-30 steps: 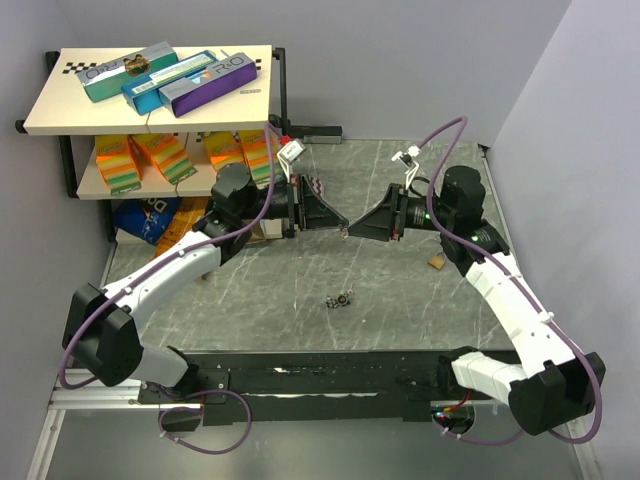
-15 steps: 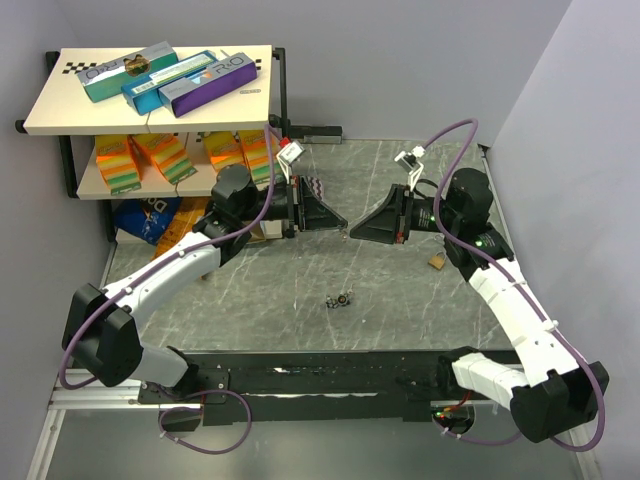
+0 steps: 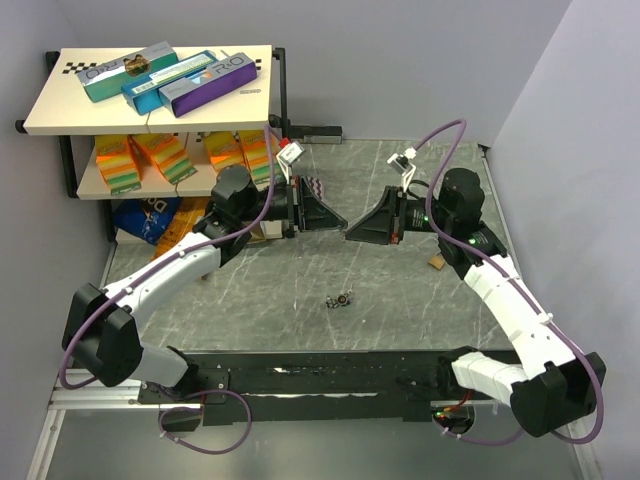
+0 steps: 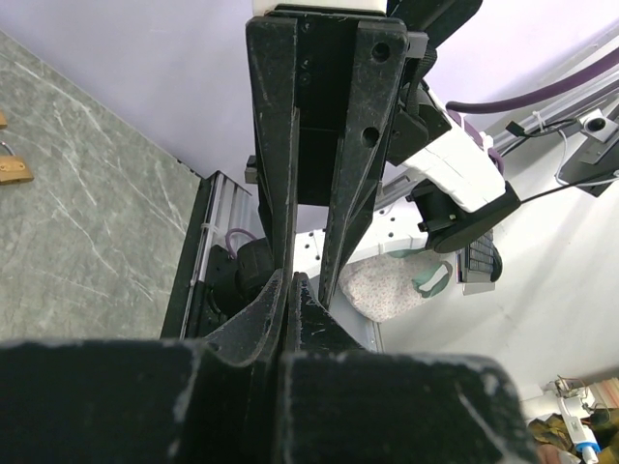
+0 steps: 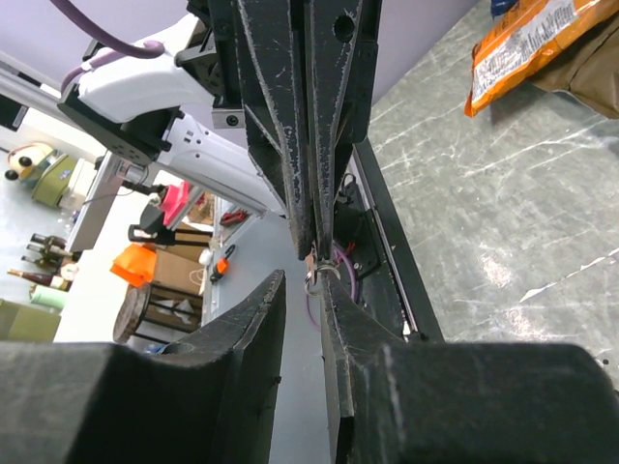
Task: Unlock with the key
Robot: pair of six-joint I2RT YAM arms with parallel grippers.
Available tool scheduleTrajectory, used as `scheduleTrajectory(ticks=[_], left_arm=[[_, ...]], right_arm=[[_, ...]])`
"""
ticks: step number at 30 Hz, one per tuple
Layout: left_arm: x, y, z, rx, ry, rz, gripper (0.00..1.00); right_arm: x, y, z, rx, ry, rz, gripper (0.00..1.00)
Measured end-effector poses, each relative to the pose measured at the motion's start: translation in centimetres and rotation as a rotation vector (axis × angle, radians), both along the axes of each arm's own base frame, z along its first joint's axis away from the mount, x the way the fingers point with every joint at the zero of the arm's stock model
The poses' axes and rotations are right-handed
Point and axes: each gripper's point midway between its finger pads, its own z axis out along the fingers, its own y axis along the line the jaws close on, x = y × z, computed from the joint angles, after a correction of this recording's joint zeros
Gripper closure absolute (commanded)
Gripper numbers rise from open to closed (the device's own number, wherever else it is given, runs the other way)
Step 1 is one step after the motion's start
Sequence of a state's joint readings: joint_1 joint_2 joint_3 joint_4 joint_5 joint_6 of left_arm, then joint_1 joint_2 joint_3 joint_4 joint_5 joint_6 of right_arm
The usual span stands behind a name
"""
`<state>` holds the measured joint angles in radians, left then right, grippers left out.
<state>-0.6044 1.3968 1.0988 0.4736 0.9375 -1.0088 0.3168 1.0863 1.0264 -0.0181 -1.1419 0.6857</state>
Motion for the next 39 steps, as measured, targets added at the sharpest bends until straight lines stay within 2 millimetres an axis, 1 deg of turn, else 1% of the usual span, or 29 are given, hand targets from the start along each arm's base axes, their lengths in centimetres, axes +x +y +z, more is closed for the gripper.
scheduleTrajectory(ticks=[5, 8, 10, 14, 16, 17, 23, 24, 25, 26, 28, 29, 30, 31, 32, 34, 37, 39], left_arm=[[-0.1, 0.0, 0.0, 0.0, 0.001, -0.003, 0.99], [-0.1, -0.1, 0.0, 0.0, 0.001, -0.004, 0.99], [-0.2, -0.1, 0.0, 0.0, 0.001, -0.005, 0.99], [-0.2, -0.1, 0.0, -0.001, 0.001, -0.006, 0.99], [-0.2, -0.1, 0.0, -0.002, -0.001, -0.006, 0.99], [-0.2, -0.1, 0.1, -0.003, -0.002, -0.006, 0.99], [-0.2, -0.1, 0.0, -0.002, -0.006, -0.006, 0.99], [-0.2, -0.1, 0.0, 0.0, -0.004, -0.006, 0.97], [-0.2, -0.1, -0.1, 0.004, -0.005, -0.005, 0.91], [-0.1, -0.2, -0.2, 0.006, -0.008, -0.004, 0.64], [0.1, -0.2, -0.4, 0.011, -0.017, 0.008, 0.39], [0.2, -0.3, -0.5, 0.017, -0.018, 0.007, 0.21], [0.2, -0.5, -0.7, 0.022, -0.016, 0.008, 0.1], [0.3, -0.7, -0.9, 0.028, -0.017, 0.009, 0.04], [0.4, -0.8, -1.0, 0.035, -0.016, 0.008, 0.01], [0.9, -1.2, -1.3, 0.047, -0.012, 0.015, 0.01], [2.1, -2.2, -1.3, 0.066, -0.018, 0.033, 0.01], [3.3, -2.9, -1.3, 0.08, -0.027, 0.062, 0.01]], right_arm=[[0.0, 0.3, -0.2, -0.002, 0.005, 0.01, 0.74], [0.1, 0.3, -0.2, -0.001, 0.002, 0.01, 0.79], [0.2, 0.4, -0.2, -0.001, 0.003, 0.008, 0.84], [0.3, 0.4, -0.3, 0.0, 0.002, 0.008, 0.9], [0.3, 0.5, -0.3, -0.001, 0.004, 0.008, 0.96], [0.3, 0.5, -0.3, -0.001, 0.005, 0.009, 1.0], [0.4, 0.5, -0.4, -0.001, 0.009, 0.009, 1.0], [0.4, 0.5, -0.4, -0.002, 0.009, 0.008, 1.0], [0.4, 0.5, -0.5, -0.003, 0.013, 0.006, 1.0], [0.5, 0.5, -0.5, -0.004, 0.015, 0.004, 1.0], [0.8, 0.5, -0.7, -0.007, 0.021, -0.01, 1.0], [1.0, 0.5, -0.8, -0.009, 0.021, -0.025, 1.0], [1.2, 0.5, -0.8, -0.011, 0.022, -0.036, 1.0], [1.5, 0.4, -0.9, -0.015, 0.025, -0.051, 1.0], [1.7, 0.3, -1.1, -0.02, 0.031, -0.063, 1.0], [2.5, -0.3, -1.5, -0.03, 0.042, -0.1, 1.0], [4.2, -2.5, -2.8, -0.052, 0.074, -0.201, 1.0], [5.1, -4.1, -3.6, -0.073, 0.1, -0.269, 1.0]])
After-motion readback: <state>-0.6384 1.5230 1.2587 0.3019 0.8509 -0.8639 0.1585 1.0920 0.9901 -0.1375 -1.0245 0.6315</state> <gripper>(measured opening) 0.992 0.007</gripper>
